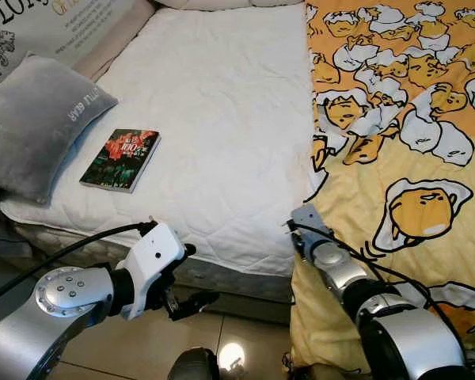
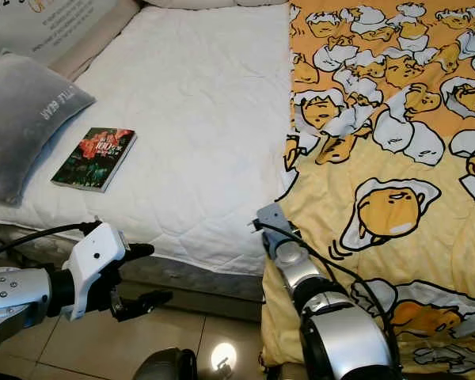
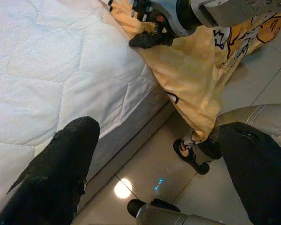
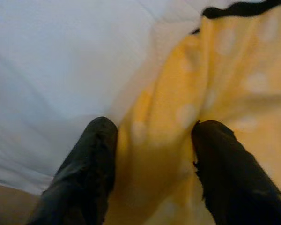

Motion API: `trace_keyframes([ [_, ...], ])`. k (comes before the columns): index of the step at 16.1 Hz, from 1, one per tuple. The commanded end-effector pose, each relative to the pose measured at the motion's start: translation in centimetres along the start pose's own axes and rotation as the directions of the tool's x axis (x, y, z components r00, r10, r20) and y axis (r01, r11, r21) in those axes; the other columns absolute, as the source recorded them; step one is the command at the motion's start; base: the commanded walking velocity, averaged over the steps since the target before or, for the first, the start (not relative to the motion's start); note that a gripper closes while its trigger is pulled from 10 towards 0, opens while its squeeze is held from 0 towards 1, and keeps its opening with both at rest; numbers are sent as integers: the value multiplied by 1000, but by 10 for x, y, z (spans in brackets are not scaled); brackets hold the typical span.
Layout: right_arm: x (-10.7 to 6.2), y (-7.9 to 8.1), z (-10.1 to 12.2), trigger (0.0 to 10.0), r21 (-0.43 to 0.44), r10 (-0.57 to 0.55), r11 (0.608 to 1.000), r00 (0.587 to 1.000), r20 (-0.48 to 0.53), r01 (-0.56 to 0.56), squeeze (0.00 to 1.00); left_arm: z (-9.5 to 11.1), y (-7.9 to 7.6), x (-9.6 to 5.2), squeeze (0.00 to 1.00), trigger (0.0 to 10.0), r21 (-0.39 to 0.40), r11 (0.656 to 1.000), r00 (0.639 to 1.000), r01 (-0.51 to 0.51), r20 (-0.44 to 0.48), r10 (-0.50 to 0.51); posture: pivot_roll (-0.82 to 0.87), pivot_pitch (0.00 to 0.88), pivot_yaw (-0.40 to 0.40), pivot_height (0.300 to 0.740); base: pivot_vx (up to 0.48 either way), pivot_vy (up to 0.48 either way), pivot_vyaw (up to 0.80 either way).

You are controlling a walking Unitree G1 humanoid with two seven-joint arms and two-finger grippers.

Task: Clean up the room

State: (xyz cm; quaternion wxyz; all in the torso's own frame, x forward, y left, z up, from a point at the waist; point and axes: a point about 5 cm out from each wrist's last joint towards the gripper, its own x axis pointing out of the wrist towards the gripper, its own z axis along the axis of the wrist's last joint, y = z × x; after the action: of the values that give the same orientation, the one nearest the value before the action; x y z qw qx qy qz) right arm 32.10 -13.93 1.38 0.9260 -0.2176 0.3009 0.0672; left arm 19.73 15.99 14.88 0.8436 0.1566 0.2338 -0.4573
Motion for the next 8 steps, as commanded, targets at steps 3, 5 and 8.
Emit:
trace_keyframes([
  [3,-1,-4,-10,0,0,-15,1000,999,-38,15,0,-1,-2,-2,0,10000,-1,1000,1000,7,-12,-7,246,140,90,740,0,0,0],
  [5,-1,-3,-11,0,14,-9,1000,999,-38,9,0,-1,-2,-1,0,10000,-3,1000,1000,5,-12,-6,247,136,89,740,0,0,0],
  [8,-1,0,-12,0,32,6,999,999,-40,-5,0,-1,-1,-2,0,10000,-1,1000,1000,0,-12,0,253,124,85,740,0,0,0],
])
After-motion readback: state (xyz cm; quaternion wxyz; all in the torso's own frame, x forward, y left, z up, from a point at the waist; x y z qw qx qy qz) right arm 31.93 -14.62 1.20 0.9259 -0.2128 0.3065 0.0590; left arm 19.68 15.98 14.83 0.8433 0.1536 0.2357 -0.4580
